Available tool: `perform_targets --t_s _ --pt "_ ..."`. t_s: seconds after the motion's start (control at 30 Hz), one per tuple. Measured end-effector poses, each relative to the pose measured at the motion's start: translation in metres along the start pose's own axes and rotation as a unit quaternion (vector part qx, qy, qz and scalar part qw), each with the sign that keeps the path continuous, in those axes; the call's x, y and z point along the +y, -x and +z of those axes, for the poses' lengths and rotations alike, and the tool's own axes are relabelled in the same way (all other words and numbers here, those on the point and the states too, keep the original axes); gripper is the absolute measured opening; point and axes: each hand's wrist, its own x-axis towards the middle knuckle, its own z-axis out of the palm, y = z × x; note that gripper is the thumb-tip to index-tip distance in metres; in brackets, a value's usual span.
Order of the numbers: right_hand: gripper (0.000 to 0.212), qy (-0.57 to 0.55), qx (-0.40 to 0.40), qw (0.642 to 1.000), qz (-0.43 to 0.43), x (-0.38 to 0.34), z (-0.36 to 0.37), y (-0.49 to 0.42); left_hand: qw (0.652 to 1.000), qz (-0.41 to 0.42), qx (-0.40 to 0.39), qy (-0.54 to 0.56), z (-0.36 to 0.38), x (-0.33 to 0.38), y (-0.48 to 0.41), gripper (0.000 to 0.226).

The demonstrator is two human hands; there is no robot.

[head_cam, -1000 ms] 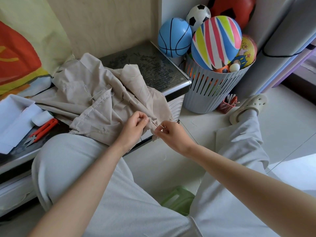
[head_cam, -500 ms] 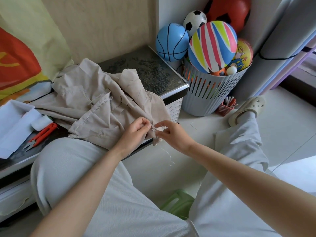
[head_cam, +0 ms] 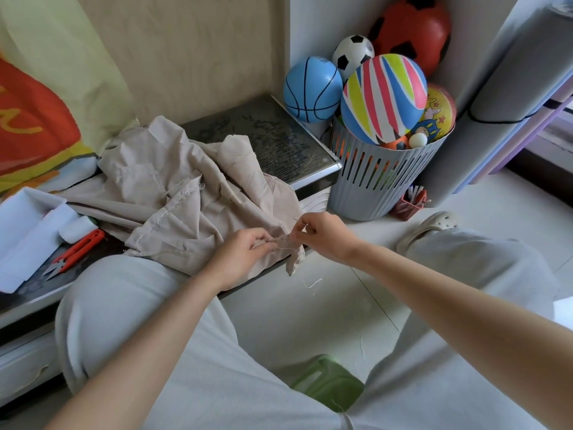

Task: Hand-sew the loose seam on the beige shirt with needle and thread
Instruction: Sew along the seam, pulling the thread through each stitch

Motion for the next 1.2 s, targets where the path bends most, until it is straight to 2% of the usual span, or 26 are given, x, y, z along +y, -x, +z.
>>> perform_targets --t_s 0.07,0.17,0.27,0.4,0.6,0.77,0.87,0.97,1.07,1.2 --pt "0.014 0.033 0.007 0.999 -0.015 -0.001 -0.007 -0.004 1.0 -0.002 -0.001 0.015 -0.003 0.0 -0.002 0.011" --pt "0.015 0.06 0.01 0.998 -0.026 -0.002 -0.021 -0.012 0.995 -0.002 0.011 0.1 -0.012 0.005 -0.005 0.019" --pt "0.013 0.091 0.014 0.995 -0.04 -0.006 -0.033 -0.022 0.991 0.013 0.044 0.128 -0.017 0.014 -0.012 0.003" --pt "0.012 0.106 0.026 0.993 -0.054 -0.013 -0.041 -0.04 0.983 -0.005 0.092 0.161 -0.023 0.023 -0.024 0.002" --pt "0.016 0.119 0.053 0.989 -0.067 -0.027 -0.046 -0.072 0.981 -0.009 0.15 0.124 -0.038 0.027 -0.047 0.007" --pt "0.023 0.138 0.017 0.988 -0.066 -0.033 -0.038 -0.096 0.983 -0.019 0.153 0.095 -0.052 0.019 -0.058 0.009" --pt "0.033 0.106 -0.01 0.991 -0.082 -0.034 -0.029 -0.105 0.983 -0.029 0.163 0.078 -0.059 0.015 -0.062 0.007" --pt "0.038 0.048 0.019 0.993 -0.108 -0.034 -0.023 -0.1 0.981 -0.035 0.177 0.068 -0.061 0.011 -0.063 0.004" --pt "0.034 -0.027 0.019 0.991 -0.126 -0.041 -0.017 -0.095 0.977 -0.049 0.187 0.093 -0.059 0.005 -0.066 0.006" --pt "0.018 -0.031 0.008 0.993 -0.112 -0.045 -0.006 -0.093 0.972 -0.055 0.198 0.111 -0.057 0.0 -0.069 0.005"
